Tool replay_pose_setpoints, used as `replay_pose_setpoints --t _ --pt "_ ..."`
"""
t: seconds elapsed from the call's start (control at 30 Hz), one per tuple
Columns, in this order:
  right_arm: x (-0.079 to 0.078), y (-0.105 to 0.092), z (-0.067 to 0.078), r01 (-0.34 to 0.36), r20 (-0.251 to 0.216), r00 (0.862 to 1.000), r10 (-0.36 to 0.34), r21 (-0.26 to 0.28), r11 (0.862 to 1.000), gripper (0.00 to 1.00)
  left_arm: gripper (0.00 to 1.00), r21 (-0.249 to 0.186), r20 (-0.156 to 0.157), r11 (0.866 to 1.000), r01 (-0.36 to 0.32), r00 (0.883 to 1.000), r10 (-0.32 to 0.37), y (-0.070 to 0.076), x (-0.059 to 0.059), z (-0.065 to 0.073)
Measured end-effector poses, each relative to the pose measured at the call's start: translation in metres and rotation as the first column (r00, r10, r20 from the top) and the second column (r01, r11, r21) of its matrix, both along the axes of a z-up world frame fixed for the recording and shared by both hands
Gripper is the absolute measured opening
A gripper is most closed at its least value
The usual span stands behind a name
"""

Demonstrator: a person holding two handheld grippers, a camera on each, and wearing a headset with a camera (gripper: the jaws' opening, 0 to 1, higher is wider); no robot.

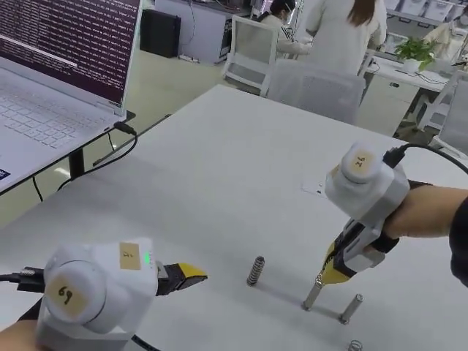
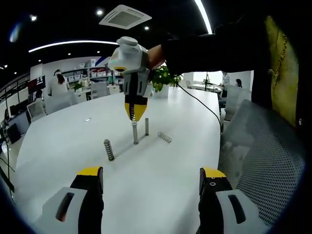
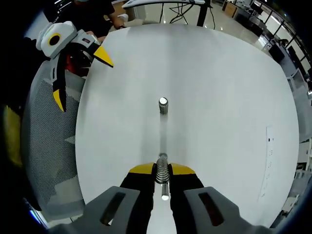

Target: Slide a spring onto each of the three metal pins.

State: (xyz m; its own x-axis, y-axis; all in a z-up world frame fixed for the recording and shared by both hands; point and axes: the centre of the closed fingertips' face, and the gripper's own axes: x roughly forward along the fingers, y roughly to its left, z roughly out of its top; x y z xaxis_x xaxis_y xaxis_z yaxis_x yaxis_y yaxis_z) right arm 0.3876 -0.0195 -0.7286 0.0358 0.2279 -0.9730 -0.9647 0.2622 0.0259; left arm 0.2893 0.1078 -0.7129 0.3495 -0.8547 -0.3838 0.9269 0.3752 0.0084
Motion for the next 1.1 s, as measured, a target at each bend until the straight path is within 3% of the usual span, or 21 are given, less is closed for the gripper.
replay_pose_setpoints --t 0.73,1.1 --pt "-0.001 0.001 -0.004 -0.001 0.001 1.0 0.001 0.003 1.0 0.08 0.75 0.004 -0.011 1.0 0.003 1.0 -0.003 0.002 -0.002 -0.002" --pt "-0.002 0.001 -0.014 -0.003 -0.003 1.0 0.003 -0.007 1.0 0.08 0.75 0.004 -0.011 1.0 0.002 1.0 -0.002 0.003 -0.002 -0.002"
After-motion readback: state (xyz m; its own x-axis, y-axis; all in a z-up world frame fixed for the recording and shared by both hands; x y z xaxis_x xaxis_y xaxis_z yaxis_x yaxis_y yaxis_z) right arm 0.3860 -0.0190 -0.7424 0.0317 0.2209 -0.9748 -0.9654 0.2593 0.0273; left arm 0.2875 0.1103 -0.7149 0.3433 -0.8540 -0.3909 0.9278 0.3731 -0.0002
